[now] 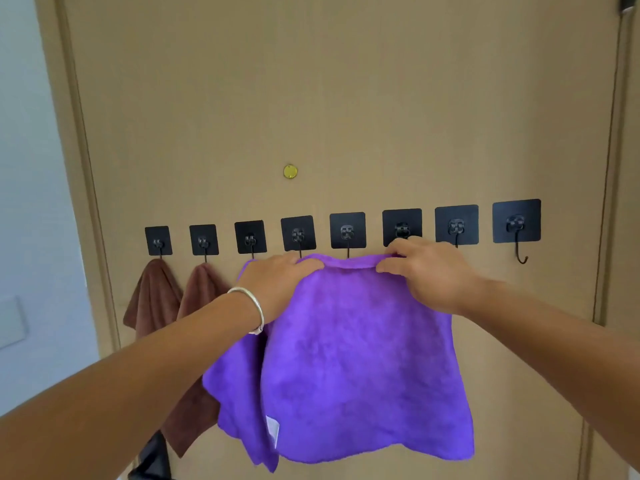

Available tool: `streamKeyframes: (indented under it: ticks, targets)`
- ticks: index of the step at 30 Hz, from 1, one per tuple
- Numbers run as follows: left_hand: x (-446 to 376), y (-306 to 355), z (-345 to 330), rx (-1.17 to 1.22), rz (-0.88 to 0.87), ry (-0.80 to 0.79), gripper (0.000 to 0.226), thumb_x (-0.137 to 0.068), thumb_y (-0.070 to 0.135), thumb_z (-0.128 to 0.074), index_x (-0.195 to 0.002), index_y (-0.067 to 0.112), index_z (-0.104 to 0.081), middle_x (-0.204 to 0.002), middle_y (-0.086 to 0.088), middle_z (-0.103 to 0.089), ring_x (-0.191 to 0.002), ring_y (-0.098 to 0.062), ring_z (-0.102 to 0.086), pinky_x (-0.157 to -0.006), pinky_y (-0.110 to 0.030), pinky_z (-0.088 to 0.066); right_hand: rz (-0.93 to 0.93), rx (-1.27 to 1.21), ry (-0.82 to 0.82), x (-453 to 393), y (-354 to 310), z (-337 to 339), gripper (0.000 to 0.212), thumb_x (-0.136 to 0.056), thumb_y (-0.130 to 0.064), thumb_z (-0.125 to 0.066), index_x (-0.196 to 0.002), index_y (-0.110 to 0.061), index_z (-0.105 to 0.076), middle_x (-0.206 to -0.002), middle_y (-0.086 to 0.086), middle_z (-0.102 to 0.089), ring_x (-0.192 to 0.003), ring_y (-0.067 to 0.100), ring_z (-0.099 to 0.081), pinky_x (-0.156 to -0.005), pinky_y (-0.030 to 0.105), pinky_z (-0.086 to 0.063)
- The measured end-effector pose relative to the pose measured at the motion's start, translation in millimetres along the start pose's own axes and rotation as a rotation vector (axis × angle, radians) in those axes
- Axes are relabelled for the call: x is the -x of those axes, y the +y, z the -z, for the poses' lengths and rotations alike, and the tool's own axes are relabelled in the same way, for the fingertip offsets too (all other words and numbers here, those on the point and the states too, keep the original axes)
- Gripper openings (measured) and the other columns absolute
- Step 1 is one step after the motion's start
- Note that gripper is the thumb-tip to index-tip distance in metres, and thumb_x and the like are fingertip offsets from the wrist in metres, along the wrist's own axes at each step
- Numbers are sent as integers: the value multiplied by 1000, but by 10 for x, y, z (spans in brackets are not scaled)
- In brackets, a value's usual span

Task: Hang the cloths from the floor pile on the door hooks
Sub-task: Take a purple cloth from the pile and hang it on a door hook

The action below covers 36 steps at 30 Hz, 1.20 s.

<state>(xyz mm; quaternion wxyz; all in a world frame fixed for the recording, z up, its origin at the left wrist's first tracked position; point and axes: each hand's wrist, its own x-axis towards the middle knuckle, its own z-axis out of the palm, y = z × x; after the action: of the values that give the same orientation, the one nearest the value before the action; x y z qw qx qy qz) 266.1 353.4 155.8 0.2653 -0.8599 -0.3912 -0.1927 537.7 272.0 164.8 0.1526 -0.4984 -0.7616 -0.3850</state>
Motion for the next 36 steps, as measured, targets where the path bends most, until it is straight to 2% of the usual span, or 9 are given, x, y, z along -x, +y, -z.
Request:
streamKeyframes:
  ticks: [4, 9, 12, 19, 22, 25, 28, 32, 36]
  targets:
    - [-163, -85, -28, -109, 53, -14, 77, -89, 5, -40, -147, 48, -13, -92, 2, -32, -77, -21, -42, -56, -32, -31, -131, -12, -33, -240, -39, -96, 54, -87, -5, -43, -135, -28, -48, -116, 0, -50, -103, 24, -50, -61, 29, -32]
    - [-333, -24, -72, -90, 118, -67, 68, -90, 8, -42, -146, 40, -21, -95, -1, -36, -77, -24, -45, -60, -33, -35, -263, 106, -150, -462, -224, -197, 38, -86, -6, -45, -123, -17, -51, -109, 5, -48, -94, 26, -51, -56, 32, -30]
    - [-371, 154, -202, -94, 64, -120, 51, -94, 12, -40, -141, 28, -31, -111, -10, -48, -98, -32, -55, -67, -34, -40, -284, 153, -270, -439, -376, -377, 32, -91, -9, -45, -122, -13, -49, -112, 8, -49, -99, 27, -53, -62, 33, -32]
    - [-290, 467, -422, -54, 29, -324, 50, -95, 4, -35, -143, 15, -32, -130, -19, -44, -127, -56, -34, -105, -53, -31, -320, 87, -299, -252, -620, -685, 50, -97, -18, -43, -144, -13, -28, -130, 10, -43, -111, 27, -49, -74, 36, -45]
    - [-243, 517, -467, 324, -10, -406, 32, -92, 8, -43, -122, 13, -52, -124, -10, -43, -113, -37, -51, -99, -42, -43, -341, 64, -272, -182, -557, -664, 51, -97, -19, -43, -145, -16, -26, -134, 8, -41, -116, 27, -46, -82, 36, -45]
    - [-197, 619, -496, 331, -40, -428, 36, -92, 28, -46, -126, 19, -52, -124, -4, -39, -114, -29, -47, -97, -45, -44, -311, 76, -202, -89, -490, -595, 42, -93, -23, -52, -134, -17, -46, -130, 8, -46, -115, 28, -47, -87, 38, -43]
    - [-128, 673, -542, 161, -40, -396, 45, -93, 39, -45, -135, 25, -43, -129, -3, -36, -118, -27, -42, -89, -45, -48, -305, 83, -100, -11, -498, -595, 24, -73, -20, -77, -96, -14, -70, -104, 9, -60, -90, 28, -59, -70, 36, -50]
    - [-16, 589, -502, 56, 23, -295, 36, -92, 27, -46, -127, 25, -49, -129, 1, -41, -118, -23, -45, -77, -39, -47, -276, -44, -184, 88, -595, -814, 37, -93, -26, -48, -129, -17, -51, -125, 6, -50, -112, 28, -50, -89, 38, -43]
    - [18, 488, -326, 133, 105, 33, 33, -90, 17, -45, -117, 27, -60, -123, 10, -48, -122, -17, -43, -71, -35, -53, -322, -106, -226, 245, -698, -773, 37, -76, -31, -66, -110, -17, -67, -106, 4, -64, -96, 28, -62, -74, 37, -51]
